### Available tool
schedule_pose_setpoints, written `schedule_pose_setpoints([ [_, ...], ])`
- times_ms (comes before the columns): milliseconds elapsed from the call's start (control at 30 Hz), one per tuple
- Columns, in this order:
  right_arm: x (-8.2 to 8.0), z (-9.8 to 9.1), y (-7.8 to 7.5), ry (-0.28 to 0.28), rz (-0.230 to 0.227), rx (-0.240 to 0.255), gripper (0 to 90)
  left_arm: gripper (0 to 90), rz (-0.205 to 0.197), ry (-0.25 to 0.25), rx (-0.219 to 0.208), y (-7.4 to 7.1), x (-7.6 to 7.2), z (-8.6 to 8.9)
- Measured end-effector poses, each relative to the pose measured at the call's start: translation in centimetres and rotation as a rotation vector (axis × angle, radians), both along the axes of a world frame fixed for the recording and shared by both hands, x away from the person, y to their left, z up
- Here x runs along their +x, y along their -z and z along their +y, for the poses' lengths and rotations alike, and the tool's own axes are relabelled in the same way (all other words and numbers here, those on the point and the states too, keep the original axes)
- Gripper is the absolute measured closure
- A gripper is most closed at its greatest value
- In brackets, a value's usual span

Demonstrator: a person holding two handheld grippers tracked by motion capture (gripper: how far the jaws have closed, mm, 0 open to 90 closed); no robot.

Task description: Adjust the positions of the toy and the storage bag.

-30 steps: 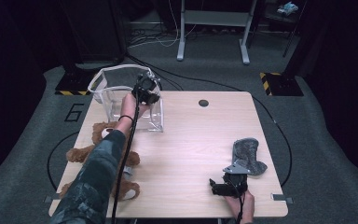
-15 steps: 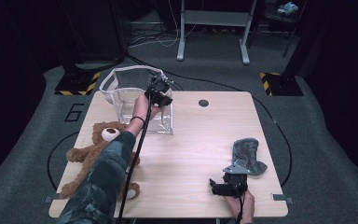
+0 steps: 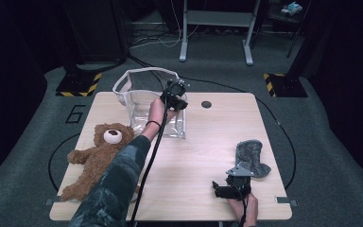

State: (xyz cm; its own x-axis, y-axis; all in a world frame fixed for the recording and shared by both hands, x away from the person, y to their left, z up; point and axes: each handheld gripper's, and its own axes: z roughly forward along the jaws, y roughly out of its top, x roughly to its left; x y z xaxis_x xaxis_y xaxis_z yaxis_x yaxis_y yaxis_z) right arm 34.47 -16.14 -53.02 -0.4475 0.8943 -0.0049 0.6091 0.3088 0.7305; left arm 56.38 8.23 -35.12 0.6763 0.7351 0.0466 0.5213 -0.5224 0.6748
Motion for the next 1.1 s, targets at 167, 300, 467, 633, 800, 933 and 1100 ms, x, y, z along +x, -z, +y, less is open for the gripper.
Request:
schedule_pose_setpoints([
  [167, 0.0, 0.0, 0.0, 0.001, 0.0, 0.0, 7.3, 83.4, 0.001, -0.008, 0.0, 0.0, -0.2, -0.7],
  [300, 0.0, 0.0, 0.0, 0.0, -0.001, 0.0, 7.3, 83.2, 0.006, -0.02, -0.01, 0.2, -0.4, -1.7],
  [467, 0.0, 0.0, 0.0, -0.002, 0.0, 0.002, 7.5, 82.8, 0.001, -0.011, -0.009, 0.2, -0.5, -2.4],
  [633, 0.0, 0.0, 0.0, -0.002, 0.0, 0.003, 7.5, 73.4, 0.011, -0.013, -0.025, 0.2, -0.5, -2.3],
  [800, 0.0, 0.0, 0.0, -0.005, 0.0, 0.0, 7.5, 40.4, -0.014, -0.053, -0.083, -0.8, -0.7, -0.5],
  [933, 0.0, 0.0, 0.0, -0.005, 0.0, 0.002, 7.7, 27.5, -0.036, -0.082, -0.099, -1.6, -0.7, 1.7],
  [1100, 0.0, 0.0, 0.0, 0.001, 0.003, 0.006, 7.7, 19.8, -0.042, -0.125, -0.144, -2.4, -0.9, 4.7],
])
